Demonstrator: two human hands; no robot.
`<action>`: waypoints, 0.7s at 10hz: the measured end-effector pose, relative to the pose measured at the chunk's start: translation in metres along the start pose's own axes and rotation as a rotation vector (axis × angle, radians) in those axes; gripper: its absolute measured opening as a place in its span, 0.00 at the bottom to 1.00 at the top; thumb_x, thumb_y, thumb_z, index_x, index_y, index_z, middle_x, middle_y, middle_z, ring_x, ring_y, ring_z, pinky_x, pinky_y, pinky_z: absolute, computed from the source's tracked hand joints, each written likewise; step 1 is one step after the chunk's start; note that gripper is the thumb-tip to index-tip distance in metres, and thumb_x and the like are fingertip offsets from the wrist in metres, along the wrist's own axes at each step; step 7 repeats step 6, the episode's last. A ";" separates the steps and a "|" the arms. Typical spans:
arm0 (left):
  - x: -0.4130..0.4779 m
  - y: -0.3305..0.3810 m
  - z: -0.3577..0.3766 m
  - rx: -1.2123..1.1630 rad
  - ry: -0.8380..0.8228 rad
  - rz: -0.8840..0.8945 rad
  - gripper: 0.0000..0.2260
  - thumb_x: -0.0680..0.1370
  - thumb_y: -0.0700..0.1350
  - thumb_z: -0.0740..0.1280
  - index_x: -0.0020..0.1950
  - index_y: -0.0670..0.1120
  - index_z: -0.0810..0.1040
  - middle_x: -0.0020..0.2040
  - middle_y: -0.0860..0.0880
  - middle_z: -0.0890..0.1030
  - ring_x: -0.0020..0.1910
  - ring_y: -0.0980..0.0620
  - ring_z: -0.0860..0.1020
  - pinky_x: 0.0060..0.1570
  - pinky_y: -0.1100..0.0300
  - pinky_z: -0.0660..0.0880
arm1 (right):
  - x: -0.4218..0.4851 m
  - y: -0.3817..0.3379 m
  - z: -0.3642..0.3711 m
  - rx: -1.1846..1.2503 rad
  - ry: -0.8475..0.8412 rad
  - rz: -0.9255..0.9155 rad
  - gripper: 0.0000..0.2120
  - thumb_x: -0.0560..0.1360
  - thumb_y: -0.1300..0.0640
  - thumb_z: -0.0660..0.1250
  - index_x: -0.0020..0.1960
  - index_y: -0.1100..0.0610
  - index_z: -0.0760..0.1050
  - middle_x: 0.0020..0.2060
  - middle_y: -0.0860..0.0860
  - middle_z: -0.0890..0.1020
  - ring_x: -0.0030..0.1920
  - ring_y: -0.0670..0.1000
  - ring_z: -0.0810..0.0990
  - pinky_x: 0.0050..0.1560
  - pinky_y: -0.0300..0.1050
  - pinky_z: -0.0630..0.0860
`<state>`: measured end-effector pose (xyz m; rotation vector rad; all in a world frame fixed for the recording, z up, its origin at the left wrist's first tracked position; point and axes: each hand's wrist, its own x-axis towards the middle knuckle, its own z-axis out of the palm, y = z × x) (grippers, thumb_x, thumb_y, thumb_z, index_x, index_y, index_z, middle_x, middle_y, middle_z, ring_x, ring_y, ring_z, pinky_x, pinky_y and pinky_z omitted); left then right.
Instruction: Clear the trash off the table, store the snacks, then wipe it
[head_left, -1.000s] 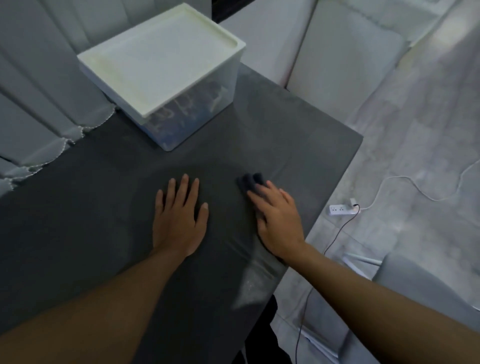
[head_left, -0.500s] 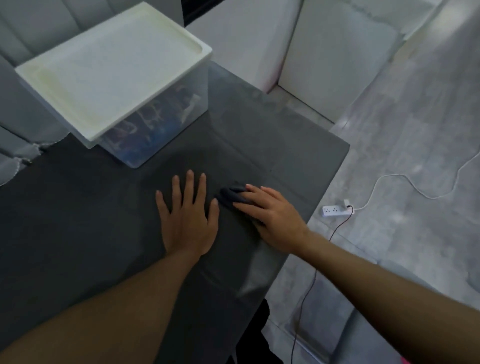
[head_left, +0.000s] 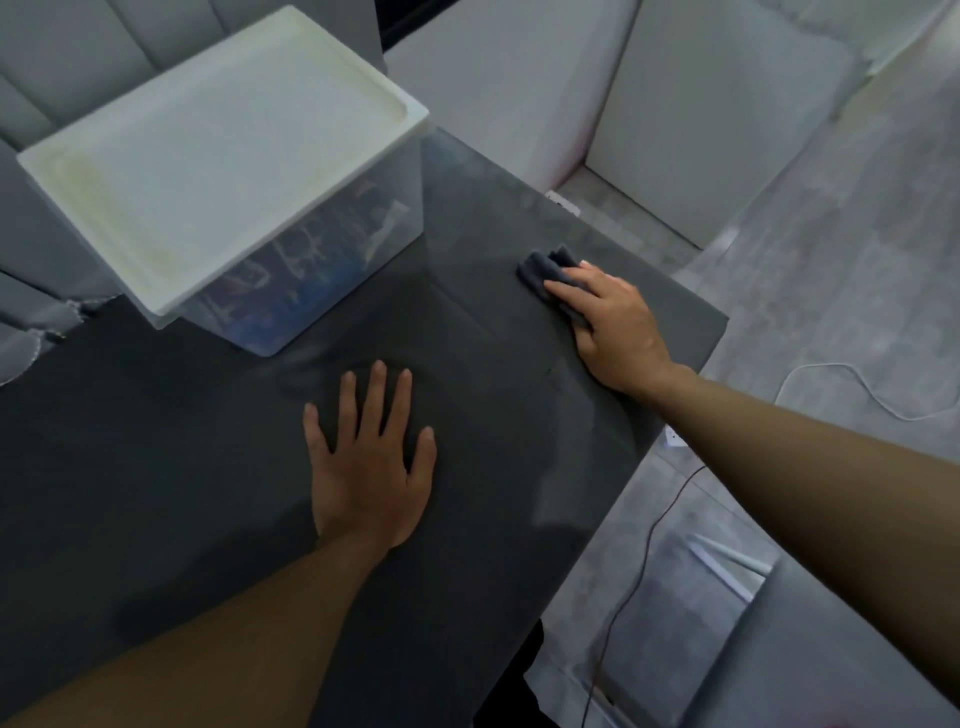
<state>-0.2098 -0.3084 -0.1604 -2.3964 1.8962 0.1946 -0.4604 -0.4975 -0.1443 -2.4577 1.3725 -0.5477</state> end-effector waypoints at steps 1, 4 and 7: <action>0.001 0.000 0.000 -0.001 -0.004 -0.003 0.29 0.80 0.62 0.40 0.80 0.55 0.40 0.81 0.53 0.42 0.80 0.48 0.41 0.75 0.37 0.44 | 0.001 -0.002 -0.002 0.027 -0.025 0.019 0.18 0.79 0.60 0.64 0.68 0.54 0.77 0.69 0.51 0.76 0.72 0.59 0.69 0.71 0.56 0.65; 0.006 -0.006 -0.026 -0.114 -0.197 0.045 0.31 0.80 0.65 0.44 0.80 0.57 0.38 0.81 0.54 0.37 0.79 0.49 0.37 0.76 0.39 0.40 | -0.008 -0.027 -0.038 -0.039 -0.291 0.141 0.32 0.78 0.35 0.59 0.78 0.45 0.61 0.79 0.48 0.58 0.80 0.55 0.49 0.77 0.58 0.46; 0.013 -0.015 -0.100 -0.214 -0.189 0.122 0.29 0.82 0.62 0.51 0.81 0.55 0.47 0.82 0.51 0.48 0.80 0.47 0.48 0.77 0.42 0.49 | -0.024 -0.084 -0.064 -0.074 -0.279 0.189 0.34 0.78 0.31 0.54 0.78 0.47 0.60 0.79 0.47 0.59 0.79 0.54 0.51 0.77 0.62 0.47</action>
